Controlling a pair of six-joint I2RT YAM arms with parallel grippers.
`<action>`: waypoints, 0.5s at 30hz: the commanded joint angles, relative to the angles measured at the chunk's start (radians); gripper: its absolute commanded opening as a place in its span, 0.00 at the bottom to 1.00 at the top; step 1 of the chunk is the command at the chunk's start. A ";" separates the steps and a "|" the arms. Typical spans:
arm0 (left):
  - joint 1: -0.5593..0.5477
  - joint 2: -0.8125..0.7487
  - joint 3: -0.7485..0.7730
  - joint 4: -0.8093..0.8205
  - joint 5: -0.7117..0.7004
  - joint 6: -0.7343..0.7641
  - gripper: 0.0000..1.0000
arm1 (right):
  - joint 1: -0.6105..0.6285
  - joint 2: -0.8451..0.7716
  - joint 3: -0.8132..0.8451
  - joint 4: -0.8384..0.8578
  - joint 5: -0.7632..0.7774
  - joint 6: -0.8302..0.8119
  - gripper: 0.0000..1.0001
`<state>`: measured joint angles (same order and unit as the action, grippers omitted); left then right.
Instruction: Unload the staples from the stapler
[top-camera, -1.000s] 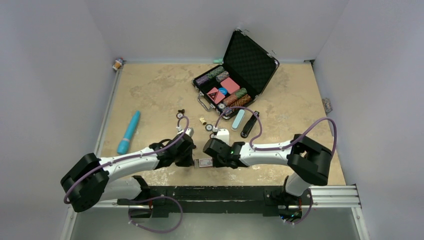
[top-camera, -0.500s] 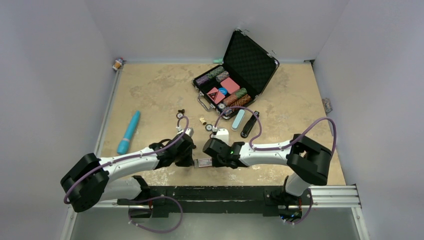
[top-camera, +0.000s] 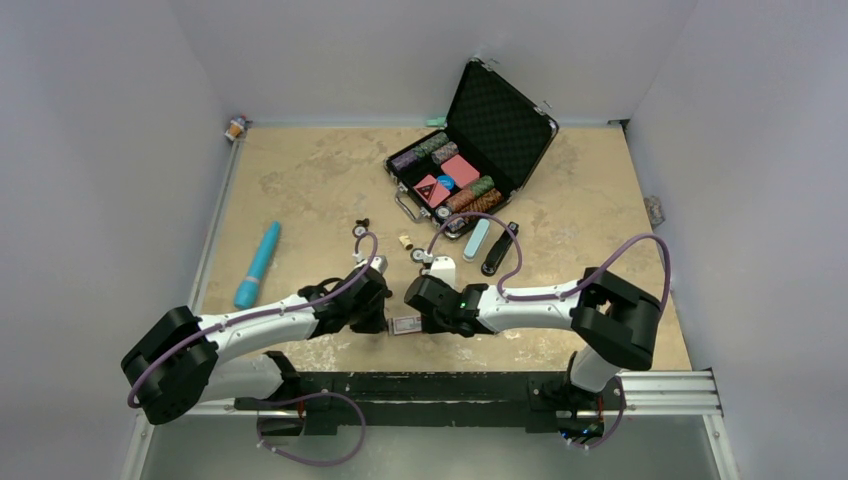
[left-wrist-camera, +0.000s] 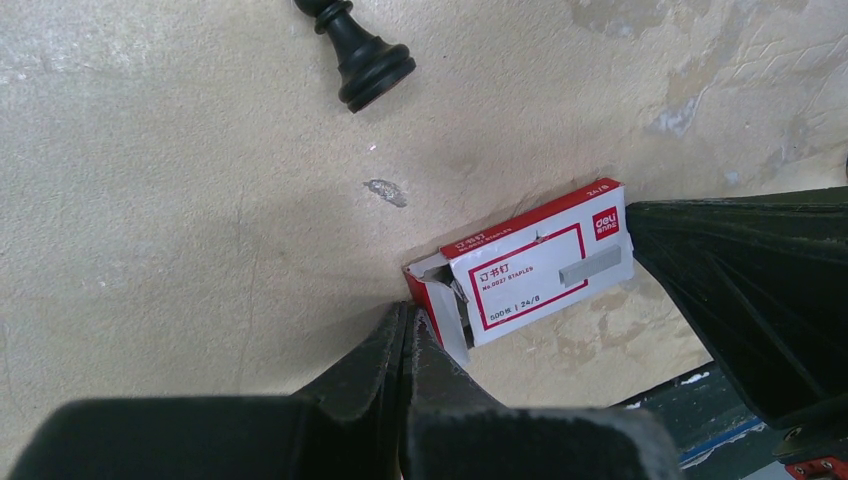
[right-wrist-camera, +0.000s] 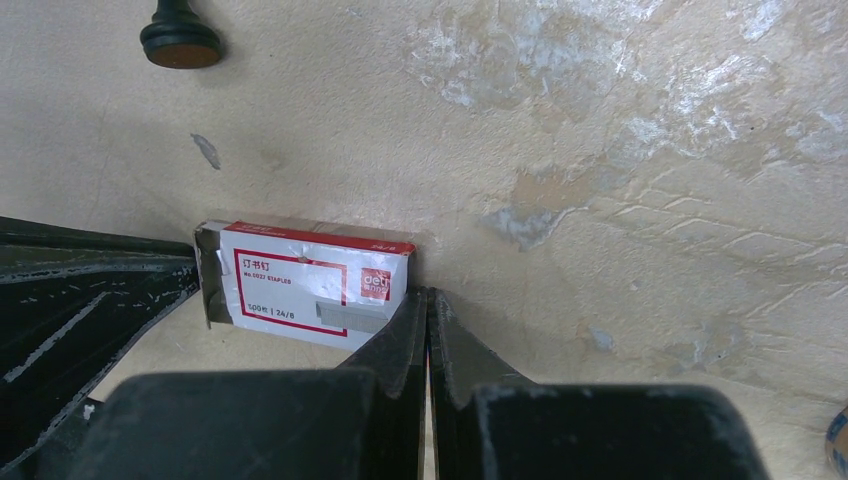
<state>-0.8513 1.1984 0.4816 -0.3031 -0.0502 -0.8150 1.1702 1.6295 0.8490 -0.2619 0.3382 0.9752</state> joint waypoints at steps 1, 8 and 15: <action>0.006 0.013 0.008 -0.043 -0.010 0.029 0.00 | -0.002 0.032 0.001 -0.005 -0.025 -0.007 0.00; 0.006 0.014 0.008 -0.044 -0.010 0.034 0.00 | 0.000 0.042 0.001 0.008 -0.029 -0.008 0.00; 0.007 0.017 0.009 -0.045 -0.010 0.036 0.00 | 0.001 0.056 0.011 0.009 -0.032 -0.013 0.00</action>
<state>-0.8509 1.1992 0.4824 -0.3042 -0.0502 -0.8085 1.1706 1.6413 0.8516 -0.2306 0.3225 0.9749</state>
